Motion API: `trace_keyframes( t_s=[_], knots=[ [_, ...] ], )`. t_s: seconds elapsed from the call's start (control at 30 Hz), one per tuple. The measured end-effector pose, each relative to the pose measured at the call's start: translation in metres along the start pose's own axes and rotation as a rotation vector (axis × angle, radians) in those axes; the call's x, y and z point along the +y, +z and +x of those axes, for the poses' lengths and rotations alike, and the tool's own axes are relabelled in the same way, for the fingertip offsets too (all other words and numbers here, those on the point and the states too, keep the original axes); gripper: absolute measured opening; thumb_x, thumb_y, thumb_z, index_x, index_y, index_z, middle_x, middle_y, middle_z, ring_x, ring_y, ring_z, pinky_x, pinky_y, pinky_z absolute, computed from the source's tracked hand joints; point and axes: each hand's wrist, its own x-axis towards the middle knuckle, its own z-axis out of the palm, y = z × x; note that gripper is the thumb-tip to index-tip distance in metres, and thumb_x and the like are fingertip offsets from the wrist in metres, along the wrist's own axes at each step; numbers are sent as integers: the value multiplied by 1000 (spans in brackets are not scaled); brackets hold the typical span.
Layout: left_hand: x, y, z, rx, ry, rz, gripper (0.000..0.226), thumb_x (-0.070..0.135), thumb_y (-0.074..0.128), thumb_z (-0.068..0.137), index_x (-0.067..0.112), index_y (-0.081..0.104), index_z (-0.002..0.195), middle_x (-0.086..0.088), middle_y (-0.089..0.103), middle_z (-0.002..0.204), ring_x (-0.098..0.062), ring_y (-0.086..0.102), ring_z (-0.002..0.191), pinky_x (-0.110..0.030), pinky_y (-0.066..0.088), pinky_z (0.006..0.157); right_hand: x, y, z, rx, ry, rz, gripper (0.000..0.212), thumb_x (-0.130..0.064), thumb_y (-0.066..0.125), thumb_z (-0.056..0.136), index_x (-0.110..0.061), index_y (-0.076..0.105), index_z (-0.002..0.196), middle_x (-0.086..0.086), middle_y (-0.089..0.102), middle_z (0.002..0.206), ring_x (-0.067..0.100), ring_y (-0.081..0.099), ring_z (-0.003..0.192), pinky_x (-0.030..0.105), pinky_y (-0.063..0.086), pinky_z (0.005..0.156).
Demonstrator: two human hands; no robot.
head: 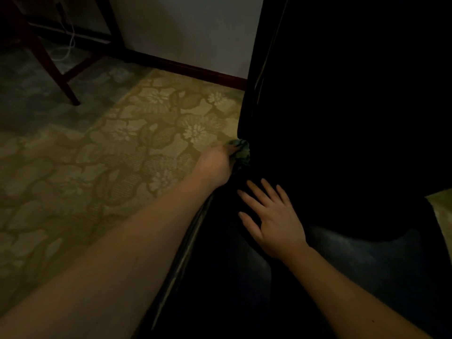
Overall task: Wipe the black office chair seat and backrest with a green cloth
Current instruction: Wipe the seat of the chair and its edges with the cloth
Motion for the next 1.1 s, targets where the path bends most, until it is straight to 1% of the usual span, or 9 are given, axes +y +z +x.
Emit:
trace_keyframes(
  t_s=[0.07,0.2,0.33,0.5,0.67,0.73,0.83,1.03,1.1],
  knots=[
    [-5,1,-12,16,-28,-20,39,18,50,101,22,57,138,-5,64,132,-27,62,115,-29,46,92,1,-1,0,3,-3,-4,58,-60,24,97,-35,45,145,-6,38,155,22,25,148,44,12,119],
    [-16,2,-22,5,-26,-50,40,18,49,100,24,56,139,-4,62,136,-27,60,119,-32,49,97,1,1,-2,23,-21,-9,56,-59,28,97,-35,45,145,-6,40,153,22,28,147,44,13,118],
    [-14,-1,-4,-25,12,24,41,18,48,100,23,55,140,-9,65,130,-30,63,112,-38,51,93,0,3,-3,53,-11,35,55,-57,29,97,-34,49,143,-5,42,152,22,29,146,47,17,119],
    [-6,-2,15,-22,9,33,40,17,47,100,16,57,138,-13,67,125,-33,63,110,-38,50,93,1,3,-1,50,16,58,55,-56,28,97,-35,47,143,-8,40,153,19,25,148,44,12,120],
    [-10,11,-11,62,-46,-79,42,14,51,98,21,57,139,-4,64,133,-26,61,117,-31,48,98,3,4,0,59,31,78,53,-51,30,96,-36,46,144,-9,40,153,18,26,147,42,12,120],
    [-16,12,-19,63,-66,-175,41,14,51,99,22,57,138,-1,62,136,-24,59,122,-34,47,103,4,4,1,61,21,69,52,-49,31,96,-36,46,144,-8,41,153,19,28,147,42,13,119],
    [-22,11,-30,44,-103,-272,42,13,50,98,23,57,139,1,61,137,-19,57,125,-26,44,105,3,5,1,64,12,64,54,-49,30,96,-33,46,145,-7,41,153,19,29,146,42,13,119],
    [-21,3,-29,-6,-93,-240,43,15,49,100,23,54,142,3,55,145,-17,53,129,-19,40,101,0,3,-3,94,137,-10,59,-54,31,93,-30,46,145,2,41,153,25,32,143,52,14,118],
    [-20,0,-22,-36,-84,-233,42,17,50,101,23,53,143,1,56,144,-19,55,127,-23,44,100,-1,2,-3,76,141,-23,60,-57,30,93,-31,46,145,1,42,152,25,32,143,53,14,118]
  ],
)
